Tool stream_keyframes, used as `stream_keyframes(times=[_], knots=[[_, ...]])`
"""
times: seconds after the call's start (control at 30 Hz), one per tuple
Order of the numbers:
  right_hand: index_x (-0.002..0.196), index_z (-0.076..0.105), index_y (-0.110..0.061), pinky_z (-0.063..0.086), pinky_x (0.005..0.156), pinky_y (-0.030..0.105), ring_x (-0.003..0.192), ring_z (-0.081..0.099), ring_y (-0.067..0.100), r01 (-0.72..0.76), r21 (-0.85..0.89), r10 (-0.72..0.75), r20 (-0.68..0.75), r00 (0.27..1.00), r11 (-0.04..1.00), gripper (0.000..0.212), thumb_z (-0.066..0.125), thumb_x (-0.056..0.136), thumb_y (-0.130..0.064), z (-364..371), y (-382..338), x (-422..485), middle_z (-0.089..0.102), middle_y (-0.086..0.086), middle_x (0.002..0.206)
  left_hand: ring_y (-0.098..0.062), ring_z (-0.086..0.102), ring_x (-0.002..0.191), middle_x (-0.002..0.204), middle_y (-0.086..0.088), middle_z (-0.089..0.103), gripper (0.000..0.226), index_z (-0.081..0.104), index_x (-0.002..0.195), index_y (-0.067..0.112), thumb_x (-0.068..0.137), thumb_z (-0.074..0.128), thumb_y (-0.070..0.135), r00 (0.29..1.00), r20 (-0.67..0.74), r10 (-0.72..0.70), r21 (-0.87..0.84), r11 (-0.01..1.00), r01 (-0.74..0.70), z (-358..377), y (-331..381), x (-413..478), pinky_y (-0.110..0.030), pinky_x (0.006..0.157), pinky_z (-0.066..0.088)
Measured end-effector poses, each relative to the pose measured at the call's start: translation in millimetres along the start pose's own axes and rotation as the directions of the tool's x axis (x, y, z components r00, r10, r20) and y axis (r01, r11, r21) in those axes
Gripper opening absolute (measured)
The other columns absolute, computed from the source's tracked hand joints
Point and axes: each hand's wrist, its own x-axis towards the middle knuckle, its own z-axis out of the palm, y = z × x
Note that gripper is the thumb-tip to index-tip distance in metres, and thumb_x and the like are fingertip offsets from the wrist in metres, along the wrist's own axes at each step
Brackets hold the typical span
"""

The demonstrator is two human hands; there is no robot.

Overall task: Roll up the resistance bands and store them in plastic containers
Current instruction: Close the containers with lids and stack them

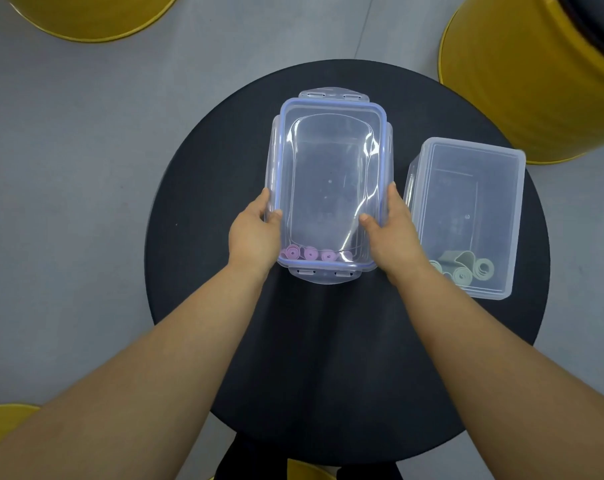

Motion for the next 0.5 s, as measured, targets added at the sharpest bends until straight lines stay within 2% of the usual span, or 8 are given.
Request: stream_keyframes(times=[0.07,0.17,0.27,0.5], knots=[[0.151,0.009,-0.018,0.014,0.117,0.031,0.145,0.014,0.016,0.012,0.004,-0.012,0.002,1.000,1.000,0.068,0.050,0.097,-0.017,-0.9,0.9,-0.5,0.011,-0.003,0.159,-0.014,0.053,0.121,0.138,0.006,0.051,0.045,0.041,0.141,0.026,0.097,0.045,0.018,1.000,-0.004,0.004,-0.002,1.000,-0.004,0.6,-0.9,0.3,-0.028,0.103,0.042],[0.151,0.010,-0.018,0.014,0.118,0.031,0.145,0.014,0.015,0.014,0.025,-0.014,0.004,1.000,1.000,0.068,0.050,0.097,-0.016,-2.1,2.4,-1.1,0.011,-0.004,0.159,-0.012,0.053,0.120,0.138,0.007,0.051,0.046,0.040,0.142,0.026,0.097,0.043,0.017,1.000,-0.008,0.012,-0.003,1.000,-0.012,0.4,0.8,-1.3,-0.020,0.096,0.040],[0.151,0.011,-0.018,0.015,0.118,0.033,0.145,0.015,0.015,0.017,0.049,-0.017,0.000,1.000,0.999,0.067,0.051,0.096,-0.016,-3.5,5.5,-2.1,0.012,-0.004,0.159,-0.009,0.052,0.115,0.137,0.009,0.050,0.046,0.039,0.143,0.025,0.098,0.043,0.016,1.000,-0.013,0.027,0.024,0.999,-0.027,0.3,3.0,-3.9,-0.018,0.091,0.037],[0.151,0.013,-0.017,0.015,0.118,0.033,0.145,0.016,0.016,0.024,0.039,-0.024,-0.002,1.000,0.999,0.068,0.052,0.096,-0.015,-4.2,7.2,-3.5,0.014,-0.002,0.159,-0.013,0.051,0.123,0.140,0.004,0.049,0.046,0.040,0.142,0.024,0.097,0.046,0.016,1.000,-0.005,0.007,-0.007,1.000,-0.007,2.4,-2.7,-6.4,-0.031,0.105,0.041]])
